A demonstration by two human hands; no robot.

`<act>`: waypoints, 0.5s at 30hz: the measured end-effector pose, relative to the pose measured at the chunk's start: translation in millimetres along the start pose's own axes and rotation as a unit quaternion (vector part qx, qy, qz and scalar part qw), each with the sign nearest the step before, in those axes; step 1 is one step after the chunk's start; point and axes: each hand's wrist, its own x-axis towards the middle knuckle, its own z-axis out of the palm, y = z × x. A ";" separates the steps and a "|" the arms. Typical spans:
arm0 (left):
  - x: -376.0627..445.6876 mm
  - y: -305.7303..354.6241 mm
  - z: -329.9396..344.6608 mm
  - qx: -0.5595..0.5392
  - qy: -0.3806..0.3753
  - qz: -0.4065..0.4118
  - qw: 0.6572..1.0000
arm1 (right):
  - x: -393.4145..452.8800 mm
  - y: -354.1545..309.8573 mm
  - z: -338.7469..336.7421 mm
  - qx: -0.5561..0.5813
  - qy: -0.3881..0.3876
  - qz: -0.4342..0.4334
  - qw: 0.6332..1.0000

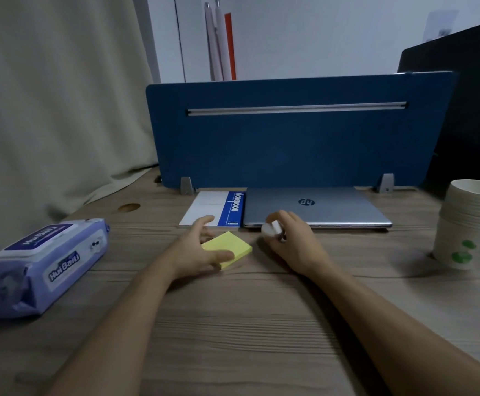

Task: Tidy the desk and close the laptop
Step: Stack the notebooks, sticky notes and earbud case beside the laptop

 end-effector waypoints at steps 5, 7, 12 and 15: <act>2.1 2.8 -0.7 0.113 -0.057 0.002 0.992 | 5.8 0.5 2.3 0.003 0.003 0.021 1.000; 3.5 -2.1 -0.7 0.111 -0.025 0.015 0.993 | 5.2 -0.1 2.1 0.003 0.008 0.020 1.000; 9.3 -12.4 -4.5 -0.031 0.110 0.037 0.993 | 5.7 -0.7 3.7 -0.012 0.027 0.005 1.000; 18.2 -16.0 -9.9 -0.058 0.161 0.035 0.985 | 6.2 1.2 5.2 -0.019 0.033 -0.005 0.999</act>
